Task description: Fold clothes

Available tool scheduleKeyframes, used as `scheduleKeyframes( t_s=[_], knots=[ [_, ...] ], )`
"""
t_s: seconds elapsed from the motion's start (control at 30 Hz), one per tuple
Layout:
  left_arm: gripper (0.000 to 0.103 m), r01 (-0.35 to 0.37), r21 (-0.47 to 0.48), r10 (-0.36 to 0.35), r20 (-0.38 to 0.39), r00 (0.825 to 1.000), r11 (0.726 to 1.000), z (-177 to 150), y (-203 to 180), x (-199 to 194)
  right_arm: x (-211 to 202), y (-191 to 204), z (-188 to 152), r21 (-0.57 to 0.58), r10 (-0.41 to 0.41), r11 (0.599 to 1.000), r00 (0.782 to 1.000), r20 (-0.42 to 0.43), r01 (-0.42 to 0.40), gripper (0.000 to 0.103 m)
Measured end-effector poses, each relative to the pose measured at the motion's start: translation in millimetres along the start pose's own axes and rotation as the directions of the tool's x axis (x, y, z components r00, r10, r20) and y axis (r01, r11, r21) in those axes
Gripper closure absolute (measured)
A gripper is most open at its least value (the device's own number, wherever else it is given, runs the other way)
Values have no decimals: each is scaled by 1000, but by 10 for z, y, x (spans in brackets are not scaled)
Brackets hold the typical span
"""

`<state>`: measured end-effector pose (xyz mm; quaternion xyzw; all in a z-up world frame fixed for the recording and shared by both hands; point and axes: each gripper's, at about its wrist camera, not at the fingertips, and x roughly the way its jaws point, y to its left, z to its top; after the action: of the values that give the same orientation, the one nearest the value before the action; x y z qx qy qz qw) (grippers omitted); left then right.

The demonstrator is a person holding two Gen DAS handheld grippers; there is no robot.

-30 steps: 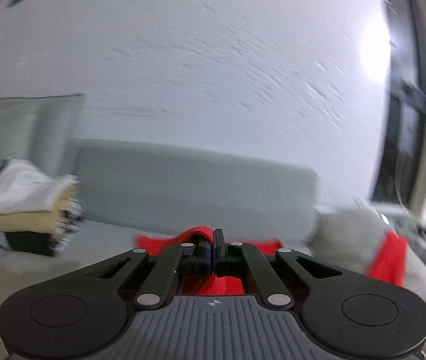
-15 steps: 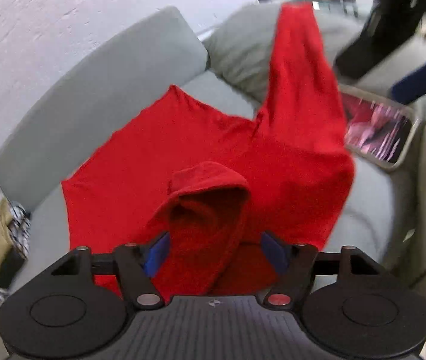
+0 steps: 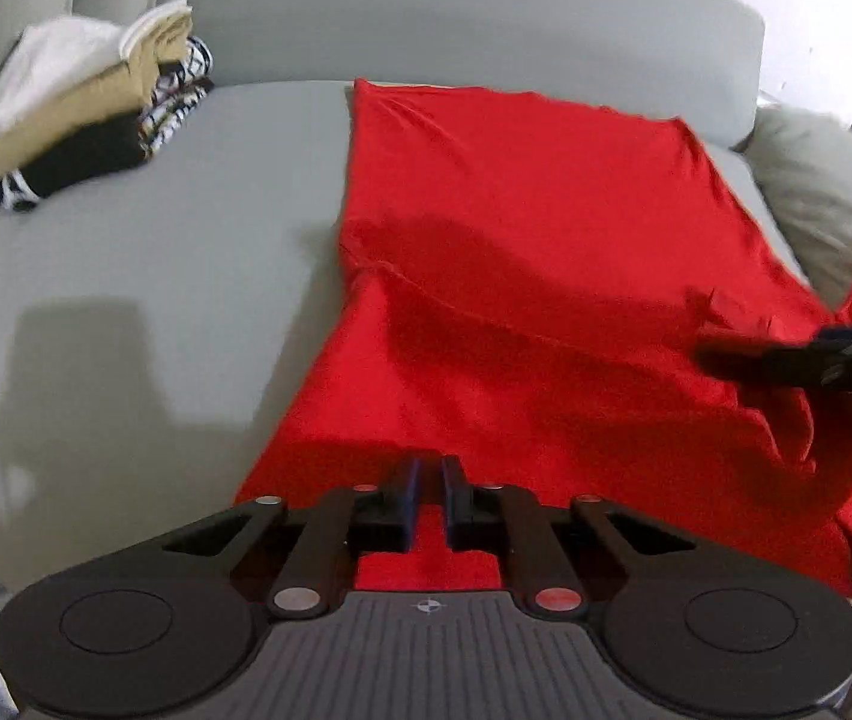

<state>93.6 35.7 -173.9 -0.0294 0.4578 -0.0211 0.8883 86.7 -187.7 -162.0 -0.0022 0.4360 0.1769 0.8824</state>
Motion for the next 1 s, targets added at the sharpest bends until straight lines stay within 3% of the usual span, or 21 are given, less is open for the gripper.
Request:
scheduleKeyframes(
  t_s=[0.1,0.17,0.2,0.23,0.27,0.3,0.37,0.43,0.5,0.6,0.63,0.7,0.8,0.9,1.0],
  knots=[
    [90,39,-129,-43,-23,999,991,8,169,-7,303,93,29,-63,-41,997,997,-72,37,36],
    [90,52,-158,-56,-23,998,986,-4,233,28,422,102,47,-84,-93,993,992,-86,86,40],
    [90,62,-173,-66,-20,998,983,-13,262,36,449,98,38,-102,-108,990,990,-88,99,52],
    [90,72,-188,-76,-16,997,979,-18,283,32,458,89,38,-115,-120,987,989,-88,110,79],
    [90,81,-207,-86,-14,996,975,-30,305,24,429,66,39,-105,-128,987,988,-84,119,95],
    [90,86,-219,-91,-13,996,972,-37,321,24,389,37,40,-90,-135,988,988,-76,128,96],
    [90,88,-227,-92,-8,996,970,-57,330,17,97,-133,15,41,-141,989,990,18,140,96],
    [90,79,-217,-82,-3,997,973,-81,297,14,-275,-377,-109,220,-158,966,982,107,132,97],
    [91,69,-209,-70,1,998,976,-84,276,24,-594,-700,-336,408,-194,905,971,142,121,96],
    [91,53,-199,-55,-1,998,978,-95,231,23,-722,-1125,-781,588,-140,806,988,68,74,95],
    [91,48,-197,-50,-4,999,979,-98,215,22,-701,-1200,-897,601,-117,796,992,38,71,85],
    [91,37,-186,-40,-10,999,982,-80,213,11,-679,-1280,-1081,622,-104,778,994,-16,91,79],
    [91,25,-162,-29,-26,999,986,-50,196,-77,-773,-1266,-1230,638,-101,764,994,-35,99,57],
    [90,42,-152,-41,12,999,988,-34,222,-266,-977,-1185,-1275,629,-150,765,988,-33,137,56],
    [75,48,-152,-33,94,995,987,4,336,-421,-1160,-1175,-1253,600,-181,789,983,26,129,56]
  ],
)
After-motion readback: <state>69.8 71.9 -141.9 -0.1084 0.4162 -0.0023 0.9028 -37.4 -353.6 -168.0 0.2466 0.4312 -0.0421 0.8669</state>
